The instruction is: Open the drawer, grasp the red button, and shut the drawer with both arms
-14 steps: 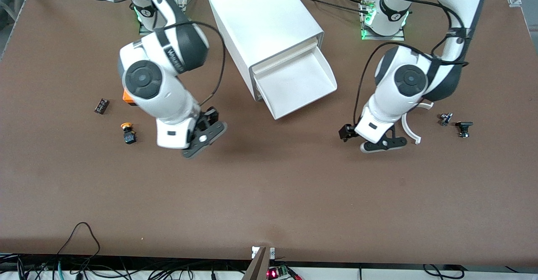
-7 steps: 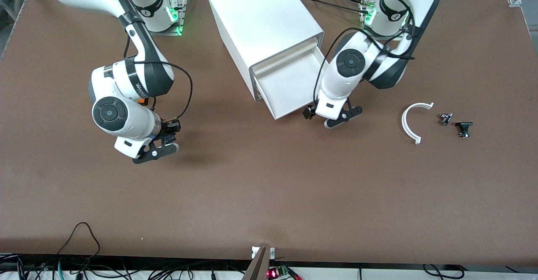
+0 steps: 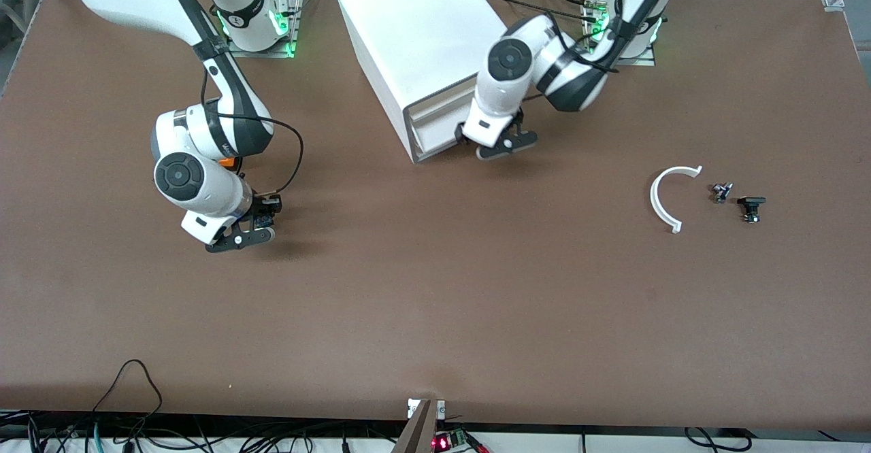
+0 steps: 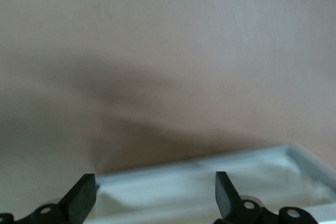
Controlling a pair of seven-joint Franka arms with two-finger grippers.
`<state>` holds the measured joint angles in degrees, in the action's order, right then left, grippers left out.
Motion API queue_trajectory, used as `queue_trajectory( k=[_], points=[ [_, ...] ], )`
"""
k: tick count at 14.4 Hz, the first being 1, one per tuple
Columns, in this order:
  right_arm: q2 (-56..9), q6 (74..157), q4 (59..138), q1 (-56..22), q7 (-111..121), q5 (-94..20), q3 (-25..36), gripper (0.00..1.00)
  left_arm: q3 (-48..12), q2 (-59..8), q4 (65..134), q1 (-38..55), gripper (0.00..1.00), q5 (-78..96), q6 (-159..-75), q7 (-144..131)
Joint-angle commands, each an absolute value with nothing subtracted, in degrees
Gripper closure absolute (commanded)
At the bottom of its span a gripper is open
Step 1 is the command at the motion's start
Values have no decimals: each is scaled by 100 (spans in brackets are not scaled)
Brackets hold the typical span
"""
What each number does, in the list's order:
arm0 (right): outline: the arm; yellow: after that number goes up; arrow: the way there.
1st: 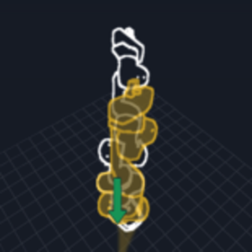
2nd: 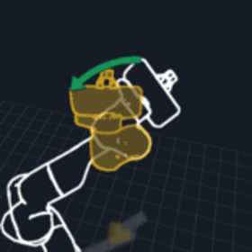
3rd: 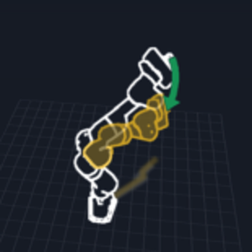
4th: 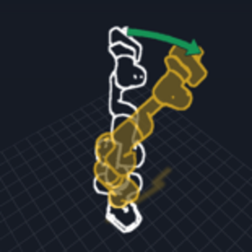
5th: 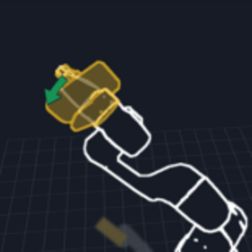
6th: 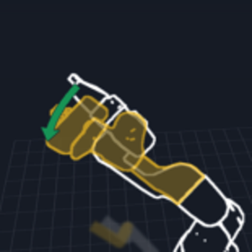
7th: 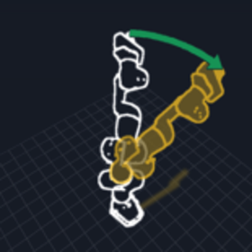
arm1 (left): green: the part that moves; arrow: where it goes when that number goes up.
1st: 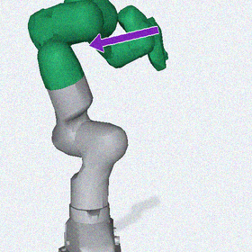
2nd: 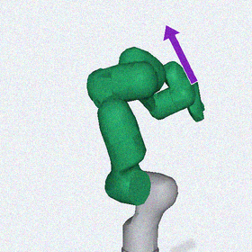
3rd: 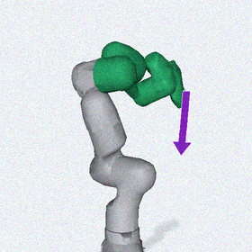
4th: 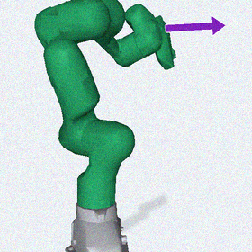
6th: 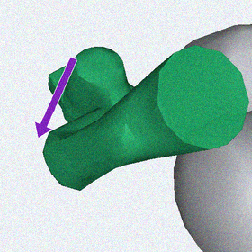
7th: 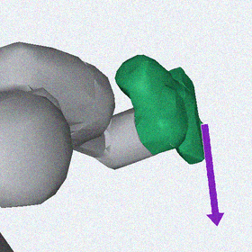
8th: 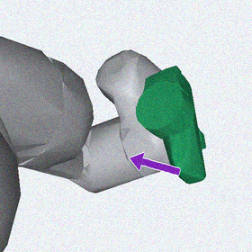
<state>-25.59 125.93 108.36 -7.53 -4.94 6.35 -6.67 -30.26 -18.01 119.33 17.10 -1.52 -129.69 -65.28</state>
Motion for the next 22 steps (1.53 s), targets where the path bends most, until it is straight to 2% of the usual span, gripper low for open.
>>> queue_trajectory(
  k=[1,3,6,7,8,9,12,15,19,22],
  points=[
    [-2259,13338,11608,-659,-773,729,-765,76,-3296,-1503,12190,1644,0,-229,-12771,-6531],
    [-2259,14024,12057,-659,-773,738,-678,75,-3366,-1512,12190,1644,0,-229,-12788,-6513],
    [-2259,14483,12409,-493,-773,738,-589,74,-3305,-1486,11963,1434,0,-307,-12945,-6495],
    [-2259,14484,12419,-475,-782,730,-580,66,-3192,-1433,11927,1320,0,-308,-13120,-6495],
    [-2259,14467,12402,-457,-921,703,-580,44,-2964,-1363,11909,1249,0,-360,-13287,-6460],
    [-2259,14449,12384,-457,-1166,712,-580,0,-2675,-1249,11796,1152,0,-491,-13324,-6216],
    [-2136,13986,12086,-466,-1502,712,-624,0,-2199,-994,11427,757,0,-423,-12957,-4103],
    [-1943,12871,11332,-475,-1687,694,-720,0,-1549,-713,11032,694,0,-352,-12385,-2667],
    [-1819,11009,9559,-501,-1653,659,-729,0,-504,-484,10153,694,0,149,-11209,-498],
    [-1697,10031,8572,-510,-1696,563,-712,0,113,-317,9433,694,0,255,-10321,902]
  ],
)
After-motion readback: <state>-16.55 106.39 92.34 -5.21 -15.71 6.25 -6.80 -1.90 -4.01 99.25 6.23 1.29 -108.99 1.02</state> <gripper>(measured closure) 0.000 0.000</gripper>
